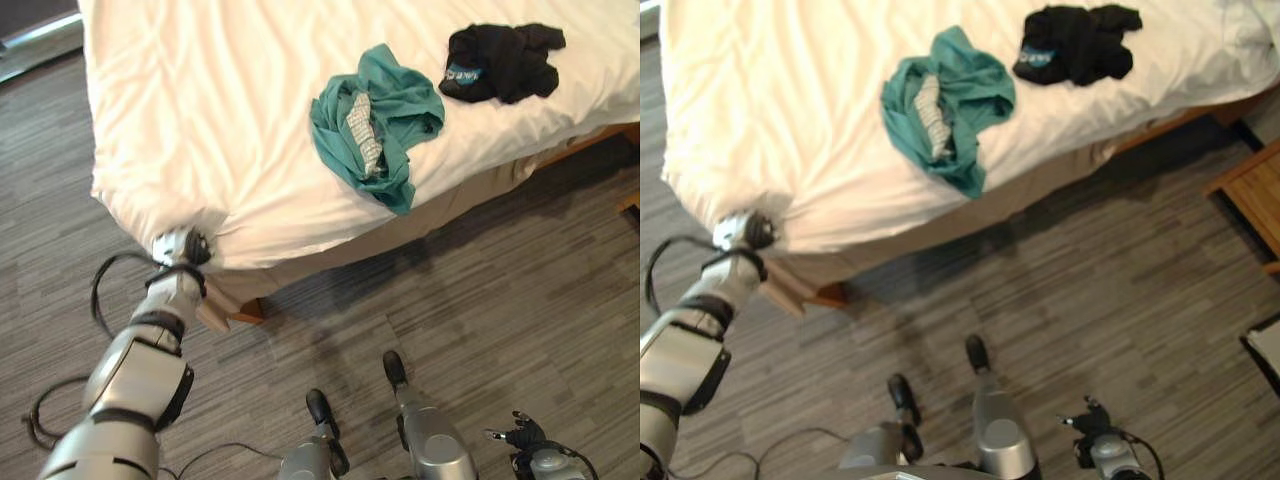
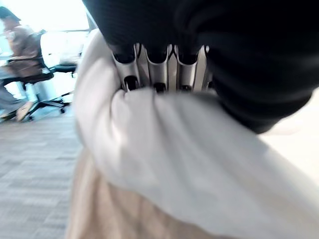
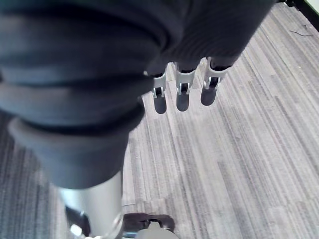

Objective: Tidy up the quilt and then pick up the clothes from the bed and put them into the laundry hamper.

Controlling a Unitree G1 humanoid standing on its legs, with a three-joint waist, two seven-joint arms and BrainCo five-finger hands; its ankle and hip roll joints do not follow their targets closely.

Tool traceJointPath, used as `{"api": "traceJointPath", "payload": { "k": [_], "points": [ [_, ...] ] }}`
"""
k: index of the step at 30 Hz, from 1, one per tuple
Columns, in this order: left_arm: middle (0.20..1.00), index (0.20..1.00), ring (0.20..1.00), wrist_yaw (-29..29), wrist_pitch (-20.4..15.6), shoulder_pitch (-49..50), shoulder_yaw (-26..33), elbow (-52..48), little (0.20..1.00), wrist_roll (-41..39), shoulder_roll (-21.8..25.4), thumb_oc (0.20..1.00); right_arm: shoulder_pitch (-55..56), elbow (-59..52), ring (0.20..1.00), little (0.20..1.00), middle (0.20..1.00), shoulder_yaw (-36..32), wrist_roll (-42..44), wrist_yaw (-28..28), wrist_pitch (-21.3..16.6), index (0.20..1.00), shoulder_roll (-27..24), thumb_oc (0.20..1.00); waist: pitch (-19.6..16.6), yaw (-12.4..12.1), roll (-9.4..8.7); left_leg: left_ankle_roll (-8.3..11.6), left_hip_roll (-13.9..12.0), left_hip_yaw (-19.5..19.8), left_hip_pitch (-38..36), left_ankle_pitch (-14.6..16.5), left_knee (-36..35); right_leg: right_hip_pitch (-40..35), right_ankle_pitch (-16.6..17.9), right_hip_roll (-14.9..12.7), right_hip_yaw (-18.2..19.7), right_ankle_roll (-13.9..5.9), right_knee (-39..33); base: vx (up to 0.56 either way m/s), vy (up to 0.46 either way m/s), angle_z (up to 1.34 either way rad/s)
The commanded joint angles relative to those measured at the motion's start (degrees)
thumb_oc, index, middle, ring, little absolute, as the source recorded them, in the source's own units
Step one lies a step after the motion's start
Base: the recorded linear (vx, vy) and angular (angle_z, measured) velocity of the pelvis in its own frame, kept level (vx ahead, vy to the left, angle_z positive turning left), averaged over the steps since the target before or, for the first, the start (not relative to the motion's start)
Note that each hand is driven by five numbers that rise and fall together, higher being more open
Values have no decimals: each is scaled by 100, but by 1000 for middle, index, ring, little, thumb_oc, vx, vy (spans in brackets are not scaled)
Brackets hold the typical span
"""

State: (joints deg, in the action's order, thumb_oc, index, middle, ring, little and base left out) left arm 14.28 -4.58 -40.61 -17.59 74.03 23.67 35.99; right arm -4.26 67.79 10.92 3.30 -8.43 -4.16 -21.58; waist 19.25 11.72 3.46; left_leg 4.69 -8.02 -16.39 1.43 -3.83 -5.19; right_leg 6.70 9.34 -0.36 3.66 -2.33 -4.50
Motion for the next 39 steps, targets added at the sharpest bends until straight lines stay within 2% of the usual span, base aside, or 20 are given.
{"api": "traceJointPath", "payload": {
  "k": [1,4,5,8,9,10,13,14,15,16,19,24,28,31,34,35,36,37,38,39],
  "points": [
    [1000,1000,1000,-132,63,988,432,399,1000,-622,530,1000,249,-307,1000,1000,1000,-94,60,68,-76,1000,-30,1000,-609,-403,-391,252,-105,12,-168,76,19,-270,-608,-655,-113,-669,262,65,9,8],
    [1000,1000,1000,-170,24,1662,865,329,1000,-822,364,1000,176,-1061,1000,1000,1000,-103,71,67,-157,1000,-160,1000,-675,-497,-424,246,-94,37,-195,82,19,-320,-602,-661,-125,-668,246,20,14,13],
    [1000,1000,1000,-190,-20,2214,1173,208,1000,-968,137,1000,54,-1878,1000,1000,1000,-117,63,69,-281,1000,-359,1000,-674,-617,-455,228,-79,73,-219,99,19,-360,-627,-670,-133,-672,265,8,6,22],
    [1000,1000,1000,-163,-53,2549,1326,111,1000,-1114,-166,1000,-203,-2539,1000,1000,1000,-155,72,1,-387,1000,-565,1000,-644,-716,-465,215,-79,116,-167,77,19,-320,-634,-678,-158,-666,294,-27,3,18],
    [1000,1000,1000,-155,-78,2685,1326,5,1000,-1187,-366,1000,-405,-2903,834,834,834,-177,52,-47,-442,834,-721,834,-588,-770,-467,198,-68,154,-155,78,19,-317,-653,-689,-181,-669,315,-72,-3,29],
    [1000,1000,1000,-165,-143,2818,1289,-73,1000,-1238,-572,1000,-705,-3157,200,200,200,-188,54,-141,-516,200,-844,200,-544,-835,-463,186,-70,194,-83,45,19,-258,-642,-686,-199,-661,334,-138,-17,31],
    [1000,1000,1000,-193,-229,2871,920,-86,1000,-1360,-1009,1000,-1799,-3523,200,200,200,40,105,-332,-629,200,-1121,200,-322,-1020,-435,162,-58,319,157,-43,19,-39,-624,-697,-273,-635,412,-121,-18,34],
    [1000,1000,1000,-152,-268,2841,518,-175,1000,-1303,-1284,1000,-2662,-3704,200,200,200,349,198,-419,-701,200,-1266,200,-127,-1157,-380,180,-57,380,322,-106,19,120,-622,-711,-340,-625,472,-112,-13,41],
    [1000,1000,1000,-151,-268,2837,521,-173,1000,-1302,-1285,1000,-2671,-3699,200,200,200,352,199,-419,-703,200,-1267,200,-139,-1154,-378,181,-60,381,344,-117,19,140,-610,-707,-340,-622,470,-129,-11,37],
    [1000,1000,1000,-179,-302,2784,134,-309,1000,-1348,-1498,1000,-3630,-3617,200,200,200,708,305,-530,-731,200,-1432,200,27,-1282,-316,212,-76,445,523,-196,19,301,-618,-715,-413,-623,535,-91,-7,26],
    [1000,1000,1000,-58,-411,2528,-342,-525,1000,-1595,-1616,1000,-5338,-3232,200,200,200,1288,333,-768,-728,200,-1825,200,323,-1476,-222,261,-95,533,930,-355,19,694,-602,-733,-496,-620,679,-111,-31,26],
    [1000,1000,1000,-60,-706,2509,-755,-1196,1000,-2152,-1903,1000,-7012,-2463,200,200,200,1944,544,-1012,-759,200,-1912,200,685,-1737,-32,311,-89,612,1556,-544,19,1370,-625,-821,-614,-640,924,-111,-49,19],
    [1000,1000,1000,203,-927,2480,-409,-1504,1000,-3413,-2119,1000,-7819,-1706,200,200,200,2450,704,-930,-712,200,-1420,200,1033,-2067,275,307,20,708,2290,-744,111,2275,-684,-850,-730,-647,1450,-138,-68,22],
    [1000,1000,1000,204,-908,2300,-515,-1428,1000,-3414,-2216,1000,-7525,-1320,200,200,200,2434,784,-747,-652,200,-806,200,1054,-2142,367,273,59,719,2466,-753,199,2506,-736,-876,-736,-626,1651,-39,1,23],
    [1000,1000,1000,194,-826,2226,-618,-1235,1000,-3255,-2335,1000,-6952,-1289,200,200,200,2459,855,-410,-570,200,-25,200,1021,-2126,365,228,75,729,2312,-727,143,2365,-778,-853,-760,-591,1613,30,31,15],
    [1000,1000,1000,194,-826,2225,-618,-1234,1000,-3255,-2336,1000,-6953,-1290,200,200,200,2460,855,-411,-569,200,-25,200,1009,-2131,366,228,69,728,2329,-732,145,2376,-763,-846,-759,-588,1599,56,30,-1],
    [1000,1000,1000,230,-768,2168,-634,-1107,1000,-3121,-2382,1000,-6414,-1666,200,200,200,2558,995,-100,-547,200,529,200,994,-2068,331,214,68,733,2170,-697,105,2203,-791,-836,-756,-570,1535,38,21,-2],
    [1000,1000,1000,230,-768,2168,-634,-1107,1000,-3121,-2382,1000,-6413,-1667,200,200,200,2559,995,-100,-546,200,529,200,982,-2073,332,215,63,732,2184,-701,104,2212,-777,-830,-756,-568,1523,85,32,-4],
    [1000,1000,1000,249,-694,2119,-664,-908,1000,-2912,-2424,1000,-5803,-2311,200,200,200,2795,1228,250,-591,200,1040,200,964,-1999,272,206,51,754,1988,-654,58,2009,-820,-815,-747,-553,1452,43,9,-4],
    [1000,1000,1000,249,-694,2118,-664,-908,1000,-2912,-2425,1000,-5803,-2312,200,200,200,2795,1228,250,-590,200,1039,200,953,-2003,274,207,46,753,2001,-659,57,2017,-808,-810,-747,-551,1441,103,9,-8]
  ]
}}
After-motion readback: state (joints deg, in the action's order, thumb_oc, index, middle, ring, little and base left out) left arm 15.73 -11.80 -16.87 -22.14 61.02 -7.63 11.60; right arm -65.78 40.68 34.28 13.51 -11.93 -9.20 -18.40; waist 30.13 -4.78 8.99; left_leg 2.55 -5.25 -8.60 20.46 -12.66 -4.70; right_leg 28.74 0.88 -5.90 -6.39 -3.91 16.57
